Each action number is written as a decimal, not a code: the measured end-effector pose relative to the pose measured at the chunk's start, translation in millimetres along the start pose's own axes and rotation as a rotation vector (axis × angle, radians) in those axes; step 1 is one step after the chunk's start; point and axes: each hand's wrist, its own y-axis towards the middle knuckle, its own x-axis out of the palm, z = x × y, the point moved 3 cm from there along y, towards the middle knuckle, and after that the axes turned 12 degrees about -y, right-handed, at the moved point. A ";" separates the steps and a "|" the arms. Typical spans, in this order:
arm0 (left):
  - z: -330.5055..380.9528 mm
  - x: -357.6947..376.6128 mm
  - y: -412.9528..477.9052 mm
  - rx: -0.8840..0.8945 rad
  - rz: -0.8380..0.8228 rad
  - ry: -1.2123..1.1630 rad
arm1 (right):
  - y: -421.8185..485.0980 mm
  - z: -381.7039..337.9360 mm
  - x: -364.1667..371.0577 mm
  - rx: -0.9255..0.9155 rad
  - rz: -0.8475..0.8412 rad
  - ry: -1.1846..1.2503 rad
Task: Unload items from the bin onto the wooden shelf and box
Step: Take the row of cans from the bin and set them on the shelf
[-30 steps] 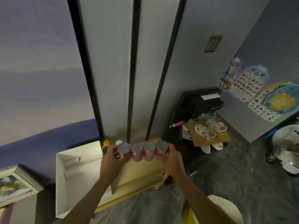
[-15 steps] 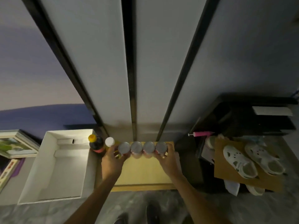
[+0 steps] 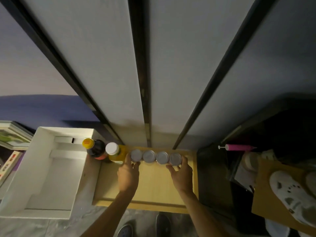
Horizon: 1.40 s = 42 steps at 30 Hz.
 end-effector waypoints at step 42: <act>9.1 -658.6 -182.7 -0.212 0.746 0.377 | -350.6 -588.8 82.8 -1.329 -0.434 -0.499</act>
